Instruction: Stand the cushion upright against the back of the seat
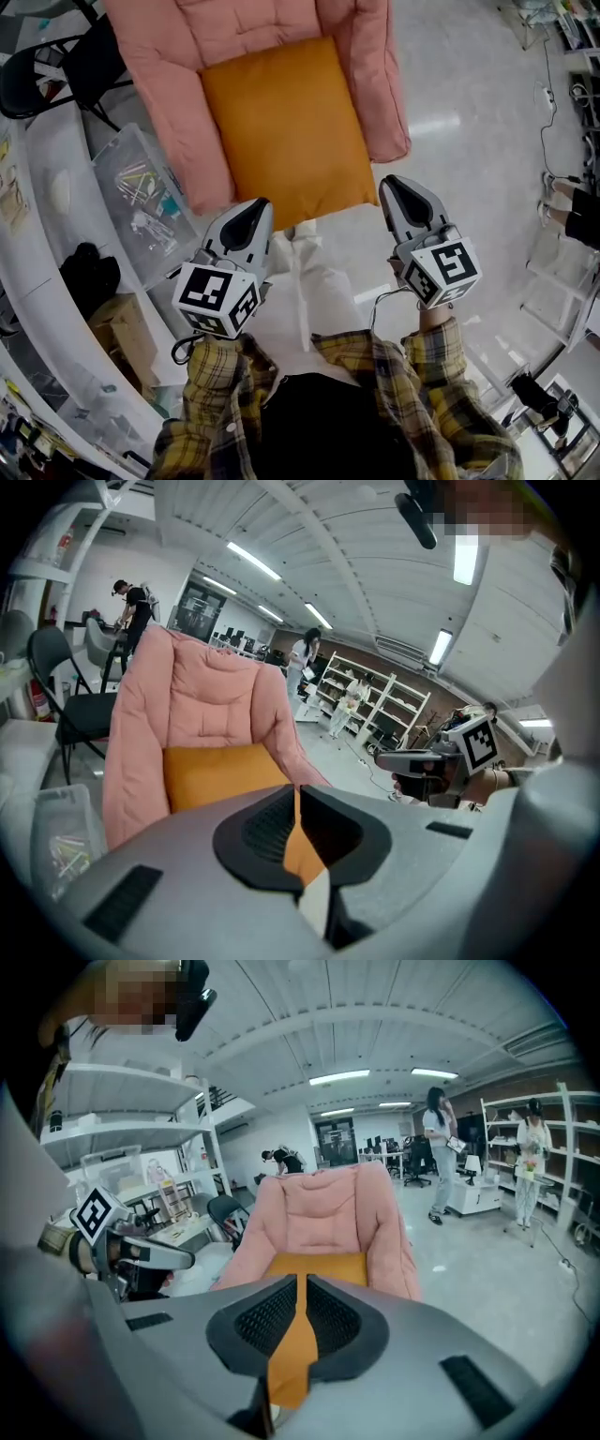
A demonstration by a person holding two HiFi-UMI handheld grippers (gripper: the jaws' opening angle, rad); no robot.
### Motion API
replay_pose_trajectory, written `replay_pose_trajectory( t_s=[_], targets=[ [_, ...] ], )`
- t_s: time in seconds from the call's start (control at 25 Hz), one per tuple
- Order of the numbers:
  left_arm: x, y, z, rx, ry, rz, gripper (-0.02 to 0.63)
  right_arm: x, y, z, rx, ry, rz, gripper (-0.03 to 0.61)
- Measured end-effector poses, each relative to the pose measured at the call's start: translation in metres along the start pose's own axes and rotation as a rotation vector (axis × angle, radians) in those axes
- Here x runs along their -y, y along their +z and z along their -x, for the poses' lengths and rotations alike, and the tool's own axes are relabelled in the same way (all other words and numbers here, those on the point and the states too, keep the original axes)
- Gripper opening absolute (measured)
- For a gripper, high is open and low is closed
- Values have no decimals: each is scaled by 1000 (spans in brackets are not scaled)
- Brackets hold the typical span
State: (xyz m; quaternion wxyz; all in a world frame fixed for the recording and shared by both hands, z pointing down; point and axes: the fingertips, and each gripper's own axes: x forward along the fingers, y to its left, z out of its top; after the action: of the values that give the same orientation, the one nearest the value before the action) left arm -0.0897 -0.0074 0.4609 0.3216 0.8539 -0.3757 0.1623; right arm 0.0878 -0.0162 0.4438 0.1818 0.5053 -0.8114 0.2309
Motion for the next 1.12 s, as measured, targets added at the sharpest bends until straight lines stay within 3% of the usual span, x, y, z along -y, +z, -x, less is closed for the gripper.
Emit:
replay_pose_trajectory(
  t_s=[0.12,0.2,0.4,0.68,0.88,1.12],
  targets=[
    [-14,-22,-12,-28,16,42,44,11,-31,-12,-70,26,8,31],
    [-23,-40,-19,-51,22,62,83,17,-52,-20,-122,51,8,88],
    [-42,-83,-28,-116,21,71,172,26,-107,-35,-244,102,25,159],
    [-64,-139,-43,-204,56,119,292,54,-173,-55,-379,109,35,225],
    [-78,-181,-51,-272,96,179,310,78,-218,-66,-442,81,-67,242],
    [-97,-229,-59,-335,152,249,310,95,-272,-74,-554,81,-76,253]
  ],
)
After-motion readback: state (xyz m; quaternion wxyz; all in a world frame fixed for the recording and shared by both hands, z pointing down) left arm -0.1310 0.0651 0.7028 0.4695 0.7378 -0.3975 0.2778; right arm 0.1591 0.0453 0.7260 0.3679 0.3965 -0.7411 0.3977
